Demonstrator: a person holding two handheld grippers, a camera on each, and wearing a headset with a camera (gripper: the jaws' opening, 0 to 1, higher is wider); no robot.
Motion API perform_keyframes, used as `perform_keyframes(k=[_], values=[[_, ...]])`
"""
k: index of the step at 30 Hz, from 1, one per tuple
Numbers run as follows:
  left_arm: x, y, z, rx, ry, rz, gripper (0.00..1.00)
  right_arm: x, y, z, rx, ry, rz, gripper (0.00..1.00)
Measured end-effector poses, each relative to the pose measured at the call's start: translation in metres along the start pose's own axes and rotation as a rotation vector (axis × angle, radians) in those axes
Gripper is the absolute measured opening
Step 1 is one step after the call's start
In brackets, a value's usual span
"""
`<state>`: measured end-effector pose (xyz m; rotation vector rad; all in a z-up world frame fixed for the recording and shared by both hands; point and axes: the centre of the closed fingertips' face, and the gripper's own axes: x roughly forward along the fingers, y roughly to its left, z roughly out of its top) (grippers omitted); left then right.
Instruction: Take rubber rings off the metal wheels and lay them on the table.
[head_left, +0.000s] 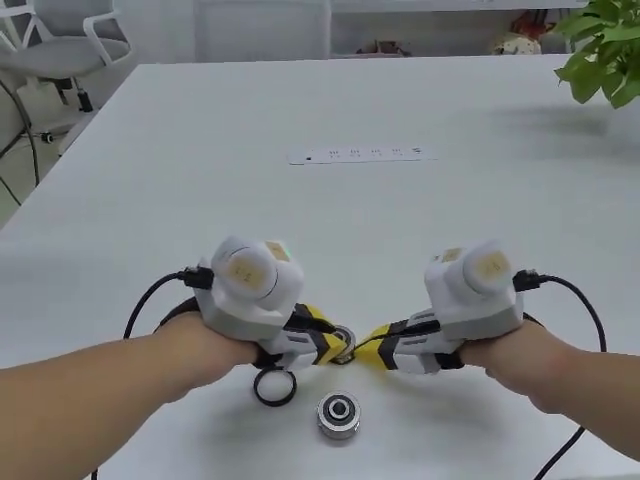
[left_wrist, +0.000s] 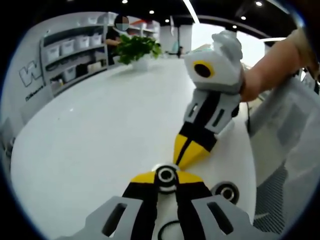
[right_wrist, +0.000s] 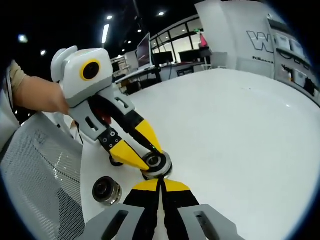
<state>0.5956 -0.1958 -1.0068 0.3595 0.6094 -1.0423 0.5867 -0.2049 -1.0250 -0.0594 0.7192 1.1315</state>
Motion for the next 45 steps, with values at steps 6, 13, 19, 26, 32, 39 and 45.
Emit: perform_keyframes(k=[6,13,19,26,32,39,45], values=[[-0.001,0.0,0.0,0.006,0.001,0.003,0.13,-0.006,-0.007,0.006,0.143,-0.06,0.0,0.0],[0.0,-0.001,0.0,0.0,0.005,0.002,0.13,-0.009,-0.009,0.012,0.204,-0.102,0.004,0.0],[0.0,-0.002,0.0,0.004,0.02,0.011,0.12,-0.01,-0.008,0.015,0.223,-0.129,0.014,0.0],[0.0,-0.003,0.0,-0.001,0.023,0.019,0.12,-0.01,-0.006,0.016,0.21,-0.127,0.013,0.0],[0.001,-0.003,0.0,0.003,0.03,0.025,0.12,-0.009,0.003,0.019,0.188,-0.124,0.034,0.0],[0.001,-0.003,0.0,-0.001,0.029,0.03,0.12,-0.007,0.007,0.02,0.185,-0.123,0.055,0.0],[0.001,-0.003,0.0,0.0,0.026,0.027,0.12,-0.007,0.011,0.021,0.217,-0.135,0.085,0.0]])
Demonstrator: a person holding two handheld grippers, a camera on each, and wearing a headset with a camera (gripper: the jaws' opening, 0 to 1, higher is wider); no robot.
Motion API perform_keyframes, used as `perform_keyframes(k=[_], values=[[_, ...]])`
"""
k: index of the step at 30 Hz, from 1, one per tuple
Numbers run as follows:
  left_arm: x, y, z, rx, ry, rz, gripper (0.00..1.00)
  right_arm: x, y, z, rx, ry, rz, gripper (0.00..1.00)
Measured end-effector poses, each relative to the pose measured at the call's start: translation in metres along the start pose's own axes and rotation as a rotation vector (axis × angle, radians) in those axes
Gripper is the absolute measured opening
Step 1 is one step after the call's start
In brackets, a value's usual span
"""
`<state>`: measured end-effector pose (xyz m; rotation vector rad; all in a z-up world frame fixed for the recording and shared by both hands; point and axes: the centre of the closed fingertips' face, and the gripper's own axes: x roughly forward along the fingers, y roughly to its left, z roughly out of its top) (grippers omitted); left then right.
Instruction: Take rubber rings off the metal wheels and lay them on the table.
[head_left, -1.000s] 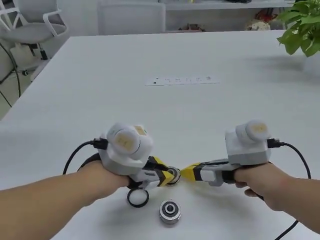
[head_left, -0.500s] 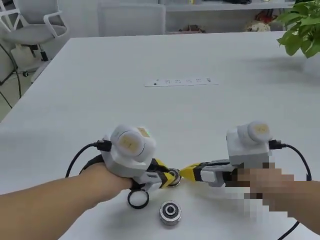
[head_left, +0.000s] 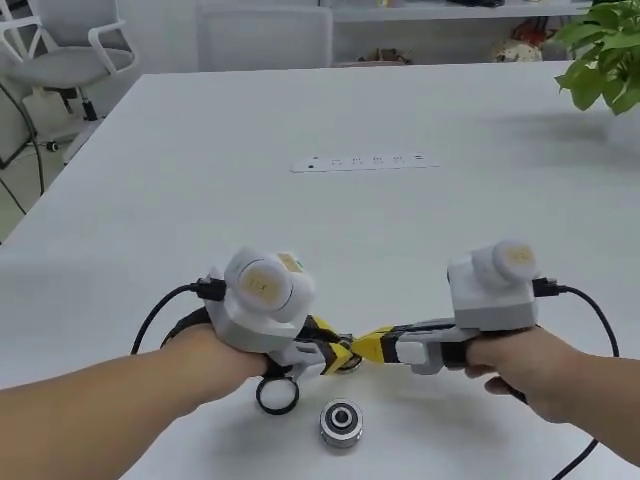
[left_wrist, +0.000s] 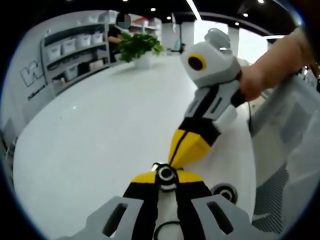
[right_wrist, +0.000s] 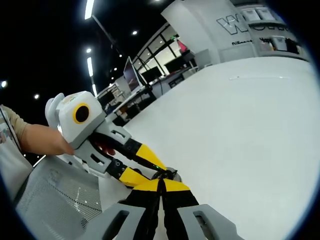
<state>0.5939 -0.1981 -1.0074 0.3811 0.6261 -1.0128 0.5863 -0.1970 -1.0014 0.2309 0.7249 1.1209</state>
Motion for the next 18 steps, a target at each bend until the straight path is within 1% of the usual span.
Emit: perform_keyframes(k=[1,2,3,4,7,9,14,18], values=[[0.0,0.0,0.0,0.001,-0.001,0.0,0.12,0.0,0.001,0.0,-0.001,-0.001,0.006,0.0],[0.0,0.0,0.0,0.0,-0.002,0.0,0.12,0.0,0.006,0.003,0.004,-0.017,0.036,0.0],[0.0,0.0,0.0,-0.001,-0.006,0.001,0.12,-0.001,0.008,0.001,0.008,-0.001,0.052,0.0],[0.0,0.0,0.0,-0.001,-0.007,0.001,0.12,-0.001,0.006,0.002,-0.001,-0.006,0.042,0.0],[0.0,0.0,0.0,-0.004,-0.012,0.002,0.12,-0.001,0.006,0.001,0.007,-0.005,0.044,0.0],[0.0,0.0,0.0,-0.008,-0.014,0.002,0.12,-0.002,0.005,0.0,-0.001,-0.001,0.04,0.0],[-0.001,0.0,0.0,-0.013,-0.038,0.002,0.13,-0.002,0.002,-0.001,-0.013,0.011,0.014,0.0],[-0.001,0.0,0.001,-0.036,-0.044,-0.003,0.13,-0.002,-0.002,-0.003,-0.031,0.023,-0.001,0.0]])
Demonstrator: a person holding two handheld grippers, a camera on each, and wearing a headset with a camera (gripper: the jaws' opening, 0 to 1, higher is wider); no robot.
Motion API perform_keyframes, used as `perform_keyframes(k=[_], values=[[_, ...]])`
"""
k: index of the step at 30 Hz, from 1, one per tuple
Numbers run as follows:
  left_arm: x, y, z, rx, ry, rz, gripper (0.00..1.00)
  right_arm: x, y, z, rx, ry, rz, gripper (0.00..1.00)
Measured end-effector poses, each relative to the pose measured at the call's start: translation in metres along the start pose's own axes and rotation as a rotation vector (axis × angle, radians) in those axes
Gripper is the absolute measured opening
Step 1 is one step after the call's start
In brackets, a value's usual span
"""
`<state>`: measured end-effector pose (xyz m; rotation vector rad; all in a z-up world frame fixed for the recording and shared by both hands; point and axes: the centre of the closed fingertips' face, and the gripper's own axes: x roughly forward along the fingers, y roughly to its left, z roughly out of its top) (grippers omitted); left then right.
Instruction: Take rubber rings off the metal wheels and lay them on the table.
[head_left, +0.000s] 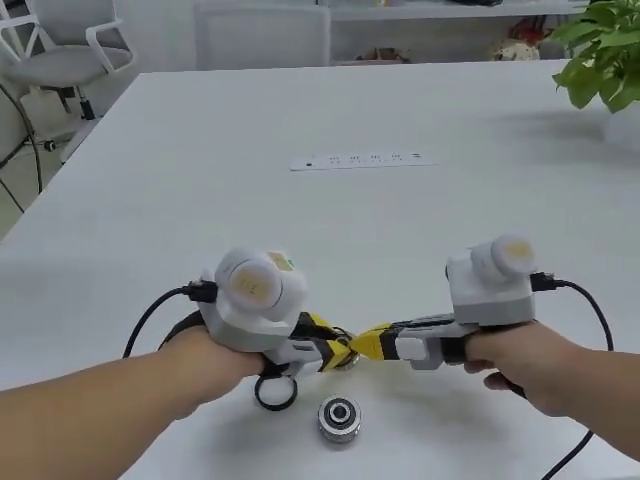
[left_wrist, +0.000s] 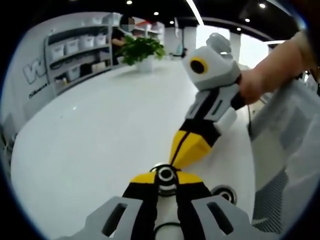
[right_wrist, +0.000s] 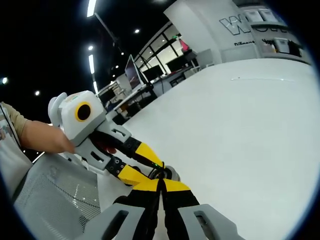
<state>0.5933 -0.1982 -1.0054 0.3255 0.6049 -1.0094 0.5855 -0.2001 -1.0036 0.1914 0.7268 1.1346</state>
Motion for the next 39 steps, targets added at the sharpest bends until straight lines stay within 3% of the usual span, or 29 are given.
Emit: perform_keyframes(k=[2,10,18,39], values=[[0.0,0.001,0.0,-0.025,-0.001,-0.007,0.14,0.0,-0.001,0.001,-0.001,-0.002,-0.003,0.0],[-0.004,-0.003,0.0,-0.024,0.004,-0.027,0.18,-0.003,0.0,0.004,-0.007,-0.009,0.0,0.0],[-0.017,-0.006,0.008,-0.043,-0.037,-0.045,0.24,-0.005,0.001,0.009,-0.006,-0.023,-0.001,0.0],[-0.073,-0.004,0.024,0.008,-0.119,-0.032,0.41,-0.007,0.016,0.022,-0.037,-0.035,0.029,0.0]])
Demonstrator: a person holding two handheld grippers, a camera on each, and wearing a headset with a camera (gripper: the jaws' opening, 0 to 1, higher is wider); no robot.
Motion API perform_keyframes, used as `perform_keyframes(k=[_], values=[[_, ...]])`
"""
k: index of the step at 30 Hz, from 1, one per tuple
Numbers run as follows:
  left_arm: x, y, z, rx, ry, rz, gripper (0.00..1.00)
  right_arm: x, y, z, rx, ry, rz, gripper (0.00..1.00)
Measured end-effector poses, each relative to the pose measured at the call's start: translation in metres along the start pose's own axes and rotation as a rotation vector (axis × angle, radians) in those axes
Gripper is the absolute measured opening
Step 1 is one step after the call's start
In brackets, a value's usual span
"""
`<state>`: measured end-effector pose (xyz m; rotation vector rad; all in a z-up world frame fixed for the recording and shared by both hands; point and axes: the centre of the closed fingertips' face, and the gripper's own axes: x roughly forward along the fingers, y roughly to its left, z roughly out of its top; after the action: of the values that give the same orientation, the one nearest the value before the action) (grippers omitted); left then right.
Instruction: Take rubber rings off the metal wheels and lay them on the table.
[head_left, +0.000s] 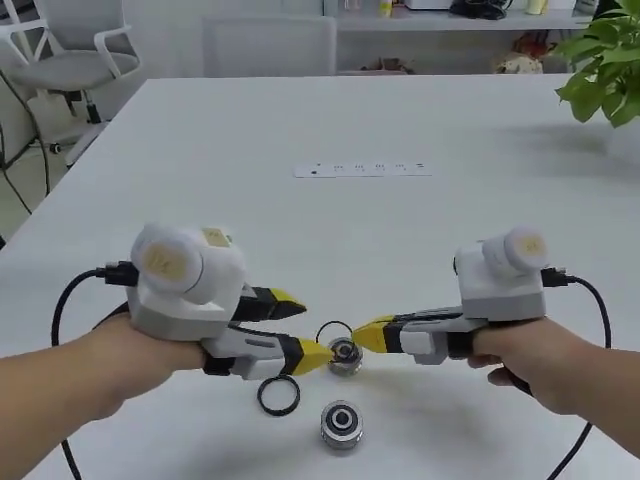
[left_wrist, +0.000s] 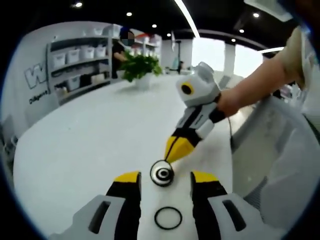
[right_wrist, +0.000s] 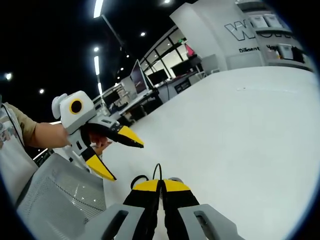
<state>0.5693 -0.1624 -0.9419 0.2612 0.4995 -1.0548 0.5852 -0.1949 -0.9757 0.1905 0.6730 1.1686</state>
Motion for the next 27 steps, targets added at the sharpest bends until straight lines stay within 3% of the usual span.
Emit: perform_keyframes(k=[16,27], values=[[-0.036,-0.003,-0.005,-0.008,-0.036,0.034,0.53,0.014,0.026,0.005,-0.015,0.013,0.064,0.0],[-0.057,-0.003,-0.018,-0.02,-0.035,0.069,0.6,0.03,0.039,0.0,-0.014,0.039,0.096,0.0]])
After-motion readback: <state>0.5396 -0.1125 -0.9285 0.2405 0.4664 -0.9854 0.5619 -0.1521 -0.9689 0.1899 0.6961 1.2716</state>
